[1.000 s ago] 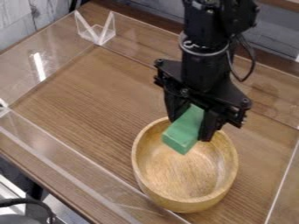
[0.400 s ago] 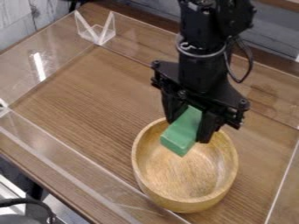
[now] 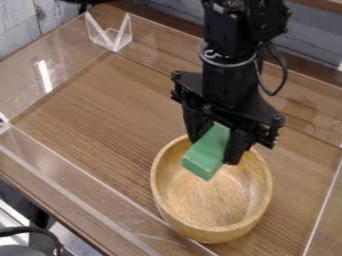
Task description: Put the green block in the brown bowl
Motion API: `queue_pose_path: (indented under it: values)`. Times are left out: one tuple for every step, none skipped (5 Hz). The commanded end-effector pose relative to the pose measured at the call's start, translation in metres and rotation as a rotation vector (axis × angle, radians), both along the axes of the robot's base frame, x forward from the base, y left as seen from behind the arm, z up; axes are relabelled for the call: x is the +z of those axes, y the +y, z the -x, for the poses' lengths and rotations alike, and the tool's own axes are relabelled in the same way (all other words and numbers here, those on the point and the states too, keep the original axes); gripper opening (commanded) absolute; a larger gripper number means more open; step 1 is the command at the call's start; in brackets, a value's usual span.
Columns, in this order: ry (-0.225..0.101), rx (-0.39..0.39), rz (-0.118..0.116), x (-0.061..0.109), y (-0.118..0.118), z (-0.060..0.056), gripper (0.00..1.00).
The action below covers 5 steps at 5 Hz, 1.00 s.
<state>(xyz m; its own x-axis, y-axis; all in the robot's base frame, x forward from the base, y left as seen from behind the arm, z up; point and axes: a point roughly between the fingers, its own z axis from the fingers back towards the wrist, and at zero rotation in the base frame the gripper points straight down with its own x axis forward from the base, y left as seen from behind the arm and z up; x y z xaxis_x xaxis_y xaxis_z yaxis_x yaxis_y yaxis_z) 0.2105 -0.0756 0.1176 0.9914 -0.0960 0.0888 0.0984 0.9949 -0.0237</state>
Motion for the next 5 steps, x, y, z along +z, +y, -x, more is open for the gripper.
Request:
queue_pose_path:
  values:
    - [-0.044, -0.001, 0.019, 0.0112, -0.0028, -0.0024, 0.0]
    - [-0.043, 0.003, 0.021, 0.0111, -0.0029, -0.0018, 0.0]
    - [-0.043, 0.008, 0.024, 0.011, -0.003, -0.0014, 0.0]
    - [-0.041, 0.011, 0.026, 0.011, -0.0032, -0.0011, 0.0]
    - [-0.04, 0.012, 0.028, 0.011, -0.0034, -0.0008, 0.0]
